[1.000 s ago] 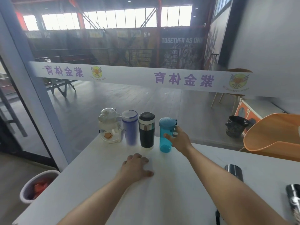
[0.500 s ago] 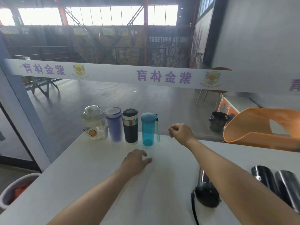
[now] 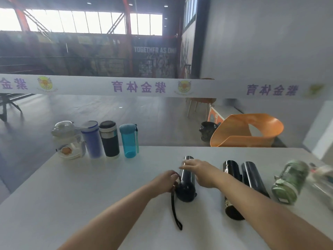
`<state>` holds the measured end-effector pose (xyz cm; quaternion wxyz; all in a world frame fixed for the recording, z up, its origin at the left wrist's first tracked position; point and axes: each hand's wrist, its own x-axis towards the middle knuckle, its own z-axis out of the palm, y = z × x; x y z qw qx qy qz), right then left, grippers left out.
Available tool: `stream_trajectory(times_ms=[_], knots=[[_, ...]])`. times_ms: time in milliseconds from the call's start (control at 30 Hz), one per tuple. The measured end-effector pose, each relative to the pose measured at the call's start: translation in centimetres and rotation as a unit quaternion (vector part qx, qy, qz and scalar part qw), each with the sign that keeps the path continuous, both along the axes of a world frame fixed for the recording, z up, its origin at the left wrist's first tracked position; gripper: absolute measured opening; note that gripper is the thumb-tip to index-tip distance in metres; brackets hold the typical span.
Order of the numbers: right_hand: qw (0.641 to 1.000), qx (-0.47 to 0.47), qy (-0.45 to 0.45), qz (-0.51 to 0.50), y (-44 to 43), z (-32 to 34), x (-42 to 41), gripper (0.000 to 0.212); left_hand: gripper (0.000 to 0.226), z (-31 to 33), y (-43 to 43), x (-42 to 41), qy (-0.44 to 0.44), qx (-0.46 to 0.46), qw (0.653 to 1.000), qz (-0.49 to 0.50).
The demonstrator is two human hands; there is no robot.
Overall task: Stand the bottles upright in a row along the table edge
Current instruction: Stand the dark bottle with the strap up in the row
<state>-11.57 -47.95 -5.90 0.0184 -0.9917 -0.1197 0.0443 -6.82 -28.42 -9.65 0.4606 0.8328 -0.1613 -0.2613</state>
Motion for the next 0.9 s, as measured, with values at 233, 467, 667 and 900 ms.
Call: stream_trajectory(times_ms=[233, 467, 667, 900], knots=[[0.993, -0.061, -0.067, 0.071, -0.5, -3.3, 0.2, 0.069, 0.029, 0.4, 1.2, -0.7, 0.088, -0.084, 0.991, 0.056], [0.946, 0.313, -0.075, -0.048, 1.6, -1.1, 2.6, 0.071, 0.03, 0.6, 5.1, 1.8, -0.023, 0.007, 0.995, 0.099], [0.89, 0.437, -0.037, -0.125, 5.0, 1.0, 6.0, 0.047, 0.044, -0.4, 9.4, 3.7, -0.136, 0.16, 0.973, 0.098], [0.836, 0.512, -0.027, -0.195, 6.4, -0.7, 11.1, 0.061, 0.054, -1.6, 13.5, 6.2, -0.185, 0.291, 0.937, 0.055]])
